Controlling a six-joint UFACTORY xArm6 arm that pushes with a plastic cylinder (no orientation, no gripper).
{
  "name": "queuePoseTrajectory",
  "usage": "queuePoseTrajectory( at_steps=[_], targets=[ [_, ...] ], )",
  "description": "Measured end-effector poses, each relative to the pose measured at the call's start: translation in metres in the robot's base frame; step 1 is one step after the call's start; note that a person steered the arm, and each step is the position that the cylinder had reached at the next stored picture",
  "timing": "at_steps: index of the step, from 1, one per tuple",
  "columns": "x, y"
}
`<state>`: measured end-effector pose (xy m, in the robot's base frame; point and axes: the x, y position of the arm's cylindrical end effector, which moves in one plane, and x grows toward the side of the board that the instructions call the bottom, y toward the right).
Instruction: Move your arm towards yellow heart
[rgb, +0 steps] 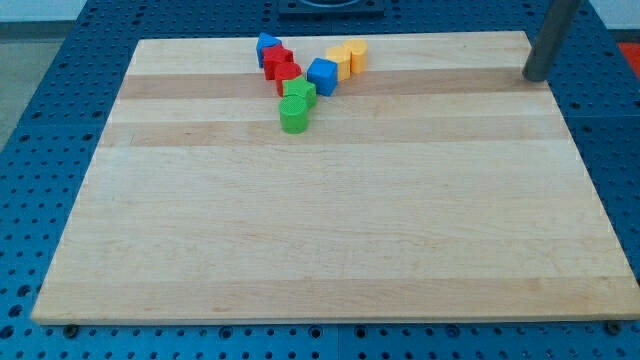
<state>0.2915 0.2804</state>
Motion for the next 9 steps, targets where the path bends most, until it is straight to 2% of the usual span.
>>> queuePoseTrajectory(
  at_steps=[1, 2, 3, 5, 7, 8, 9],
  targets=[
    [0.0, 0.0],
    [-0.027, -0.01],
    [-0.058, -0.049],
    [-0.064, -0.151],
    [-0.096, -0.206],
    [-0.097, -0.262],
    [-0.088, -0.282]
  ],
)
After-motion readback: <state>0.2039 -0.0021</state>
